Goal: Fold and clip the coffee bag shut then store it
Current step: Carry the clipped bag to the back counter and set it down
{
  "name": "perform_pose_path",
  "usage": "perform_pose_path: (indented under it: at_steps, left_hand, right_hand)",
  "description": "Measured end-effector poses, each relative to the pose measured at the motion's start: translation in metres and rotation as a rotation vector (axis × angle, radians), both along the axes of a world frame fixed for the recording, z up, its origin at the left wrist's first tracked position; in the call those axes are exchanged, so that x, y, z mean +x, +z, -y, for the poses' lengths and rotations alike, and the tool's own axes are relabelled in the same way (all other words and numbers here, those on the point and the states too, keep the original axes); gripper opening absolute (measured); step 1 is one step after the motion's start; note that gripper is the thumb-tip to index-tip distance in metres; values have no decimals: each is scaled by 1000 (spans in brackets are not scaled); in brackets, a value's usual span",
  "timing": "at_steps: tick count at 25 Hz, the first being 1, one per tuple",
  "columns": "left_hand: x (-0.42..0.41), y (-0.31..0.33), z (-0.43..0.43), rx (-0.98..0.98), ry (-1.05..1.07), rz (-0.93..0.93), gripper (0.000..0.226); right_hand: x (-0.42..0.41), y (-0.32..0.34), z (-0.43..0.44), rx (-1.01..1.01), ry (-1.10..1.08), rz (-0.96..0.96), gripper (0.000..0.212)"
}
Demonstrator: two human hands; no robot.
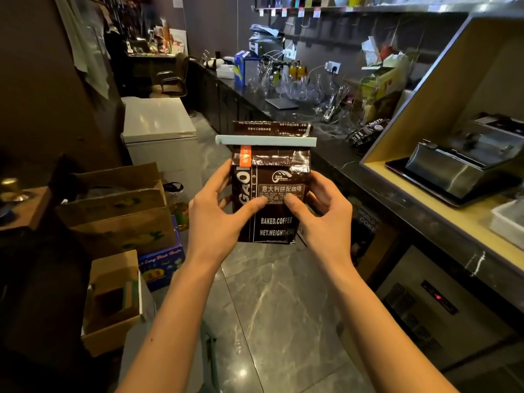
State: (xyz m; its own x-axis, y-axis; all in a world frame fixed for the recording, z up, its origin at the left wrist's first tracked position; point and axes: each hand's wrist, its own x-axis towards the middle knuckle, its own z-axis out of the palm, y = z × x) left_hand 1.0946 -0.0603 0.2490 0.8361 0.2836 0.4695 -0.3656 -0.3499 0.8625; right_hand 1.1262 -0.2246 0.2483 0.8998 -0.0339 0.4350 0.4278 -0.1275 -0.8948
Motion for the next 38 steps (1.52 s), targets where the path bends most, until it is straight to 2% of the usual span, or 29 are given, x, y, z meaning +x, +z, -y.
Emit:
perform_pose_path:
  at_steps: [9, 17, 23, 31, 38]
  left_hand:
    - [149, -16, -27, 3, 1, -5, 75]
    - [351, -8, 19, 1, -22, 4, 78]
    - [477, -6, 43, -5, -52, 6, 80]
    - [640, -30, 30, -43, -181, -1, 79]
    - [807, -28, 0, -56, -394, -17, 77]
  right_hand:
    - [150, -16, -27, 20, 21, -13, 50]
    - [349, -16, 19, 76, -10, -32, 52]
    - [466, -14, 44, 114, -20, -60, 52]
    - [613, -31, 31, 94, -107, -78, 49]
    - [744, -33, 0, 92, -320, -92, 54]
